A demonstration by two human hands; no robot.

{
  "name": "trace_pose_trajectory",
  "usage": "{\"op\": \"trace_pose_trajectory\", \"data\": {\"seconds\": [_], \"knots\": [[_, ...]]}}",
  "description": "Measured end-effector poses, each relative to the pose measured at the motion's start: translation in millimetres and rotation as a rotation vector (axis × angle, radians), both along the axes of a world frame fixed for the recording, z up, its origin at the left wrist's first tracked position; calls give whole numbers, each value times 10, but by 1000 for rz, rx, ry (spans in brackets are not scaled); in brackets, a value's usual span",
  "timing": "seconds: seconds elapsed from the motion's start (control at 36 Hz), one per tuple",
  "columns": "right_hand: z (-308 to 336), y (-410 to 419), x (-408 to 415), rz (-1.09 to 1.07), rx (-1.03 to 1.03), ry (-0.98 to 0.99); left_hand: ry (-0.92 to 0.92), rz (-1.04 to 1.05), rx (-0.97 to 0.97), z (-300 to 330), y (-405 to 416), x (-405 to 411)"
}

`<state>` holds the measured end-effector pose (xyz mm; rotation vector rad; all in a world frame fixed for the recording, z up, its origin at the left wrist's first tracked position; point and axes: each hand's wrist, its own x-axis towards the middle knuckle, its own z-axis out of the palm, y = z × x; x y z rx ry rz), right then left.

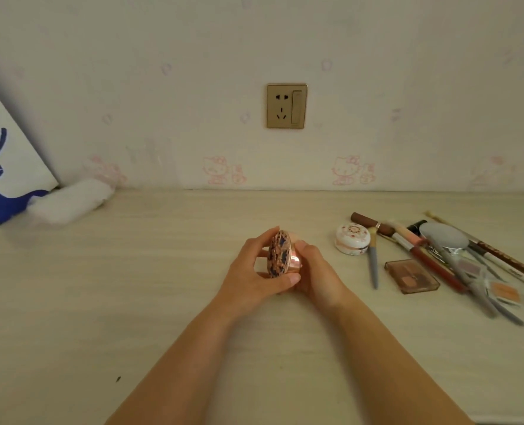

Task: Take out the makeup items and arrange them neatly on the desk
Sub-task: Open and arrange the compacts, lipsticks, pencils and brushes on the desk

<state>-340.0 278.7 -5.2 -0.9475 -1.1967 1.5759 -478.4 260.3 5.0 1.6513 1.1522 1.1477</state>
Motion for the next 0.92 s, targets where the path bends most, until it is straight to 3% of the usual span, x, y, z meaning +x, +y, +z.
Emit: {"op": "trace_pose_trajectory", "data": {"seconds": [0.61, 0.78, 0.92], "knots": [[91, -81, -33, -33, 160, -248, 30, 49, -53, -38, 13, 0], [78, -56, 16, -44, 98, -248, 24, 51, -92, -5, 0, -16], [131, -70, 34, -39, 22, -126, -26, 46, -124, -7, 0, -24]]}}
